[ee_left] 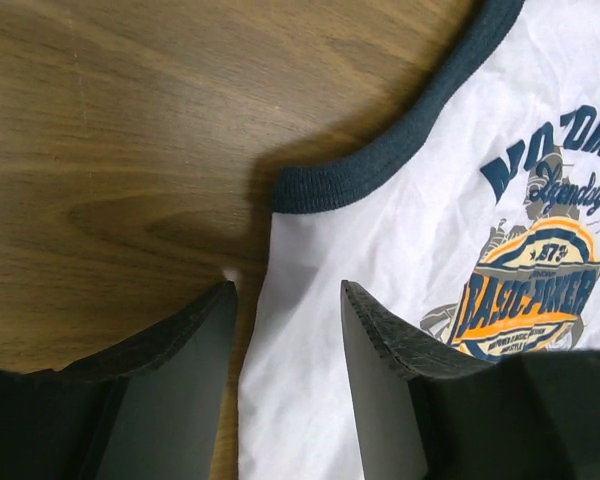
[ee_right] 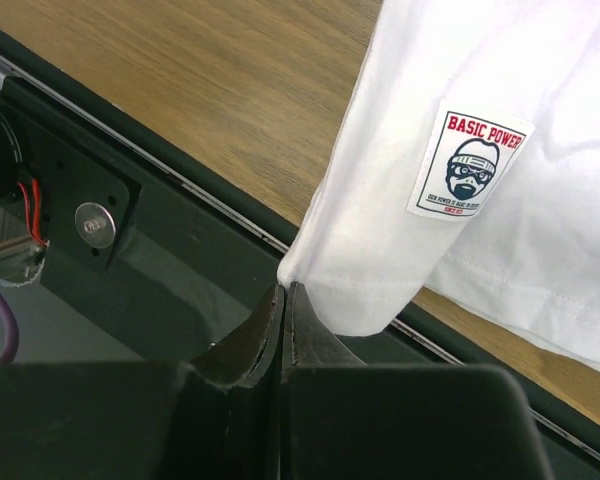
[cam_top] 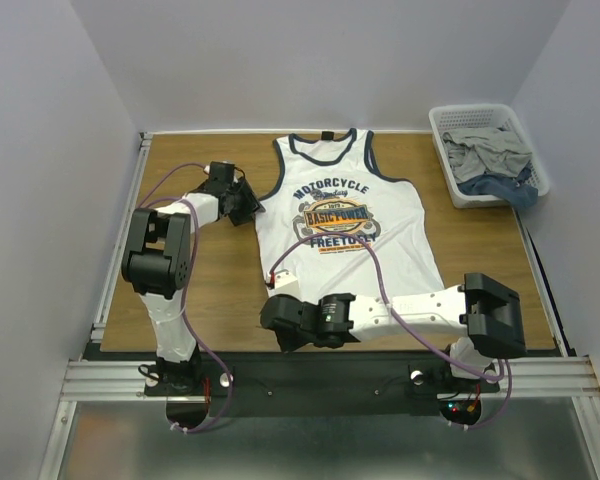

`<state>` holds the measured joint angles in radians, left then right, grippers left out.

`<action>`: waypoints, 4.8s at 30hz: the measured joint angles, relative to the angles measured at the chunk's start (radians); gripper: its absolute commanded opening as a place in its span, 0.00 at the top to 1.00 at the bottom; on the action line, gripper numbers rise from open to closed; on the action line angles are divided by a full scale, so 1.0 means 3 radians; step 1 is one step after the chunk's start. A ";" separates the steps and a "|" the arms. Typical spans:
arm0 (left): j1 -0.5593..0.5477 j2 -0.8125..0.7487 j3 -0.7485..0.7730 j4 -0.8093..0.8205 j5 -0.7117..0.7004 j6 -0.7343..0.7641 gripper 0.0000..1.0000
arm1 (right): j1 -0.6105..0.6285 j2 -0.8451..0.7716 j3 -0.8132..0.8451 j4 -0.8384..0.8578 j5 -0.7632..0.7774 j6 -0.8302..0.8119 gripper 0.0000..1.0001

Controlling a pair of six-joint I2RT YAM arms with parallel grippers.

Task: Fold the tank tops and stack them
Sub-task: Fold the tank top

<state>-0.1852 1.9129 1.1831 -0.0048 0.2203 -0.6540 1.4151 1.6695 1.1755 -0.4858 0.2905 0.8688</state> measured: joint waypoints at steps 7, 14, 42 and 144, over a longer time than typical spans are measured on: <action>-0.0022 0.0136 0.0205 -0.0084 -0.0187 0.0011 0.49 | 0.0000 -0.0089 0.0000 0.0001 0.0000 0.0010 1.00; -0.0062 0.0178 0.0276 -0.0154 -0.0327 0.0024 0.58 | 0.0000 -0.0264 0.0000 0.0001 0.0001 0.0015 1.00; 0.0184 0.0230 0.0694 -0.0621 -0.0965 0.0075 1.00 | -0.0004 0.0982 0.0848 0.0338 -0.0739 -0.0301 1.00; -0.0160 0.0525 0.0853 -0.0496 -0.0778 0.0003 1.00 | -0.1480 -0.0844 -0.1790 0.1010 -0.1227 0.0123 1.00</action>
<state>-0.2333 2.0705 1.4391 -0.1535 -0.0132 -0.6533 0.9710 1.4162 0.6384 -0.1829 -0.0776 0.9058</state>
